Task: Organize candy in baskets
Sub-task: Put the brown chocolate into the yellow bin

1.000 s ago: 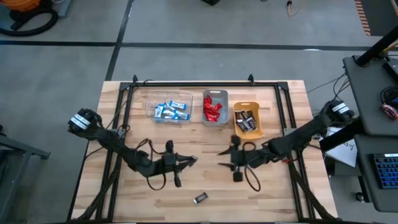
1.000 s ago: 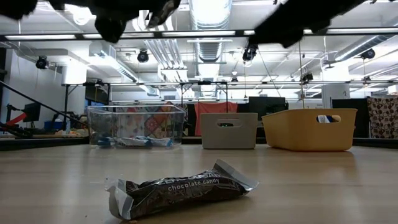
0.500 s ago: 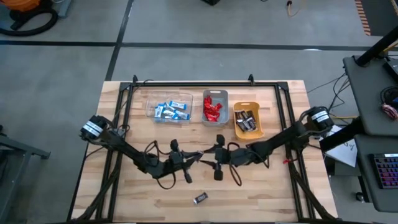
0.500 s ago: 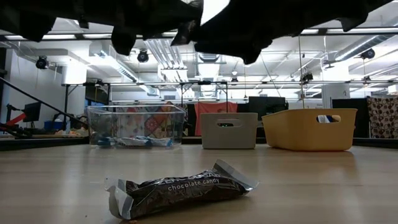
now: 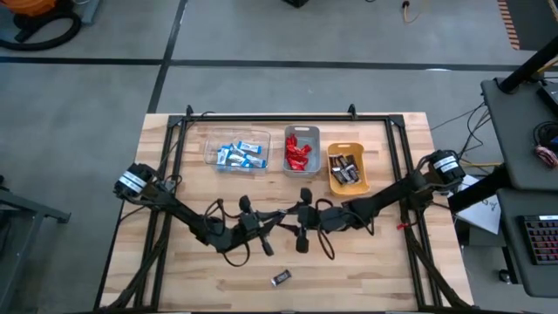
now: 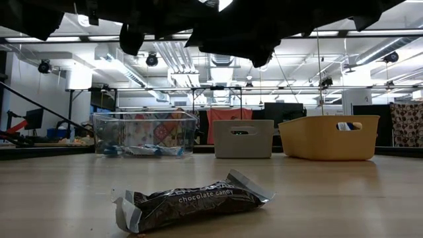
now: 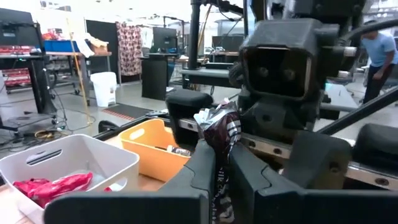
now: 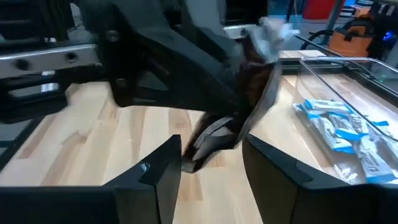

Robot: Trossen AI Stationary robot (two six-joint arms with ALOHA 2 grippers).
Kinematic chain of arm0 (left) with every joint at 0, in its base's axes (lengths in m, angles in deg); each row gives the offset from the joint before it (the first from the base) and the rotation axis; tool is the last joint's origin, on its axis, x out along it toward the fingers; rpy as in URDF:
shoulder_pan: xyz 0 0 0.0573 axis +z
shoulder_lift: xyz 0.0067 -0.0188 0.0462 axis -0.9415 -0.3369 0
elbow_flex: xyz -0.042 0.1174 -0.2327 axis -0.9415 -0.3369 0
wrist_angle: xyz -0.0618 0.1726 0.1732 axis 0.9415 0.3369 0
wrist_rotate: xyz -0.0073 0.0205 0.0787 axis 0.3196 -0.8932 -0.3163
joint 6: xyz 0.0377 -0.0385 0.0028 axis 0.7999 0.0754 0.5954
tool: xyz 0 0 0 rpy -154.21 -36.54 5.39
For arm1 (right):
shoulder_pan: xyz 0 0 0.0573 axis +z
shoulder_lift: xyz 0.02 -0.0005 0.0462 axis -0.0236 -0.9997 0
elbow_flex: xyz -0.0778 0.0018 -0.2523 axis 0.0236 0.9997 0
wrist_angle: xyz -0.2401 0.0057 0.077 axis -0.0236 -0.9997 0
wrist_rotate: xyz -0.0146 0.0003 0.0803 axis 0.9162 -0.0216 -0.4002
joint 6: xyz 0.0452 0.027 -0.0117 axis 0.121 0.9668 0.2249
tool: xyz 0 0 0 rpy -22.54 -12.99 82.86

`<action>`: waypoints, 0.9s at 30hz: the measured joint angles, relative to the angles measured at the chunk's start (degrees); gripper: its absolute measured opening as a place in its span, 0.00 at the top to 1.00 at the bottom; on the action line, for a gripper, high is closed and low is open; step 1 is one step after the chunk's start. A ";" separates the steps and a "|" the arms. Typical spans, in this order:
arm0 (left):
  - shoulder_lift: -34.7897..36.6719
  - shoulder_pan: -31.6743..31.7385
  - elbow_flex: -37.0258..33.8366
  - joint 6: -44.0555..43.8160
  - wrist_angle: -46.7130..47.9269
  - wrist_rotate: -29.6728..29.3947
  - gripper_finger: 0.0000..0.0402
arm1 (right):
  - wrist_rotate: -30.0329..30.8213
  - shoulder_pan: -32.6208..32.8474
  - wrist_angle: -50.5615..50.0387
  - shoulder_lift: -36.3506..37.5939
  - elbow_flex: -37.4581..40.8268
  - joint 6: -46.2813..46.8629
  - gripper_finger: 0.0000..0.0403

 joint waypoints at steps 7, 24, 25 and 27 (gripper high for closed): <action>-0.09 0.00 0.38 0.71 0.27 0.02 0.98 | 0.03 -0.08 -0.50 -0.01 -0.12 -0.68 0.88; -0.08 -0.33 0.29 -0.83 1.47 -0.42 0.72 | 0.08 -0.20 -6.63 2.02 -0.06 -0.78 0.97; -0.08 -0.38 0.29 -0.83 1.74 -0.42 0.71 | 0.08 -0.31 -8.58 2.93 -0.06 -0.48 0.97; -0.08 -0.48 0.29 -0.83 2.19 -0.42 0.70 | 0.53 -0.60 -13.03 4.78 -0.16 0.47 0.97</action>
